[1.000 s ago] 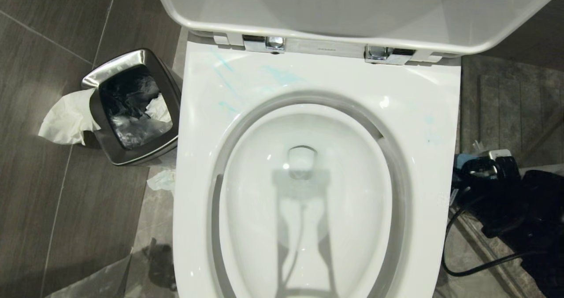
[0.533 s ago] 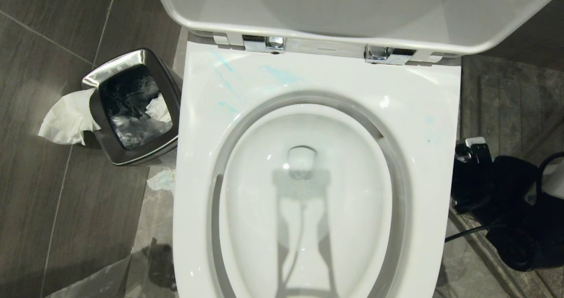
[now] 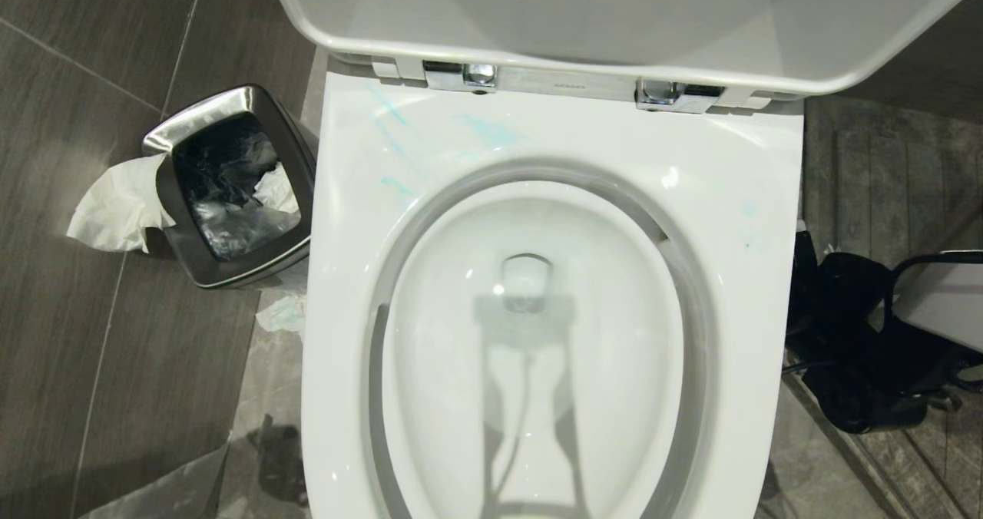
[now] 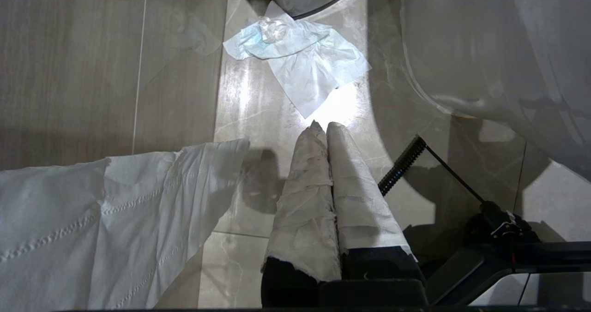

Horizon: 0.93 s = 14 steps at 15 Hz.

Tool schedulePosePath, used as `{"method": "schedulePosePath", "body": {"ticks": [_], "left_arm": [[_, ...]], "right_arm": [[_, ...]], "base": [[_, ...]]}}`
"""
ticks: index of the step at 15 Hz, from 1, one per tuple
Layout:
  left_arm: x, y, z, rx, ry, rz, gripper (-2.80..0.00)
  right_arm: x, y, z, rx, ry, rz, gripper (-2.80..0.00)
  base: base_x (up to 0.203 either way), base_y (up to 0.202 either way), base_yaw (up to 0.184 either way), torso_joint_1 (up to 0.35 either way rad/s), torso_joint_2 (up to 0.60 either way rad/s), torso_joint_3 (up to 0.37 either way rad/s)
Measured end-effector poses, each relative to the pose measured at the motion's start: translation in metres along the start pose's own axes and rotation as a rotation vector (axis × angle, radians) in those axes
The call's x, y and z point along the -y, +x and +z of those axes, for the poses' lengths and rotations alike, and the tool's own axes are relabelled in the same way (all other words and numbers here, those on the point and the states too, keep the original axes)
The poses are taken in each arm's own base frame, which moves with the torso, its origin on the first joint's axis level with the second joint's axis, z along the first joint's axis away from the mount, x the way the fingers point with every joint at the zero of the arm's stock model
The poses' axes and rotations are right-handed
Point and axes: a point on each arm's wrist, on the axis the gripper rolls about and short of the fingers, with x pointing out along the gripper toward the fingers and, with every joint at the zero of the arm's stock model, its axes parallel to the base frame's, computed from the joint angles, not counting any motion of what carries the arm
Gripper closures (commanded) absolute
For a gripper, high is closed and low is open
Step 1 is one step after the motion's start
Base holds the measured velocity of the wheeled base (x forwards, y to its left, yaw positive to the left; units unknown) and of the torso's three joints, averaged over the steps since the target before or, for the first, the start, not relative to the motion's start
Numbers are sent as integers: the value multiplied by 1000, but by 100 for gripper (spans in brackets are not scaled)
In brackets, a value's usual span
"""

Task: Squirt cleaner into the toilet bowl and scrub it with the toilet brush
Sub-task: Pour in the cleaning agent

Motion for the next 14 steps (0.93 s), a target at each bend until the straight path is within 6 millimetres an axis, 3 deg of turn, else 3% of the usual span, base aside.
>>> {"method": "schedulePosePath", "body": {"ticks": [7, 14], "left_arm": [[0, 0, 0, 0, 0, 0, 0], [0, 0, 0, 0, 0, 0, 0]], "right_arm": [[-2, 40, 8, 131, -89, 17, -280], [-4, 60, 10, 197, -158, 19, -280]], "base": [[0, 0, 0, 0, 0, 0], [0, 0, 0, 0, 0, 0]]}}
